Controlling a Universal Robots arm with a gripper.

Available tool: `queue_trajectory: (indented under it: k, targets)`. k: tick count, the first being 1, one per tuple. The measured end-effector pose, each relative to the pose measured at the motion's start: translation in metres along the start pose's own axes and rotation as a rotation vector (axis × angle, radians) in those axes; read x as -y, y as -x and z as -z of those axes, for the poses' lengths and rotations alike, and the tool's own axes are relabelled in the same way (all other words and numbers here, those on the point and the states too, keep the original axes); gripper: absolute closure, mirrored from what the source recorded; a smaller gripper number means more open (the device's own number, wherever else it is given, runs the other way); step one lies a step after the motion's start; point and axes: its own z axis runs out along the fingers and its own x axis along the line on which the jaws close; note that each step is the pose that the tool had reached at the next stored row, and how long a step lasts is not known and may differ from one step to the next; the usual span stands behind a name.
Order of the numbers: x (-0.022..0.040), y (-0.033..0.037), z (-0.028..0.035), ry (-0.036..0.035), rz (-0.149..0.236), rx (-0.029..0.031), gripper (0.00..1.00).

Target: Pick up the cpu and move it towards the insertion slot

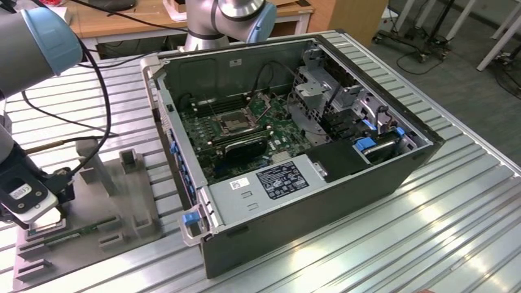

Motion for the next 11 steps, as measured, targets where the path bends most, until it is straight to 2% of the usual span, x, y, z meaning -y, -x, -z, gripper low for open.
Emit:
queue_trajectory:
  k: [1,3,11]
  targets:
    - [0.0,0.0,0.0001,-0.0001,0.0,-0.0001,0.43]
    - [0.0,0.0,0.0001,-0.0001,0.0,-0.0001,0.45]
    - [0.0,0.0,0.0001,0.0,0.0,-0.0001,0.45]
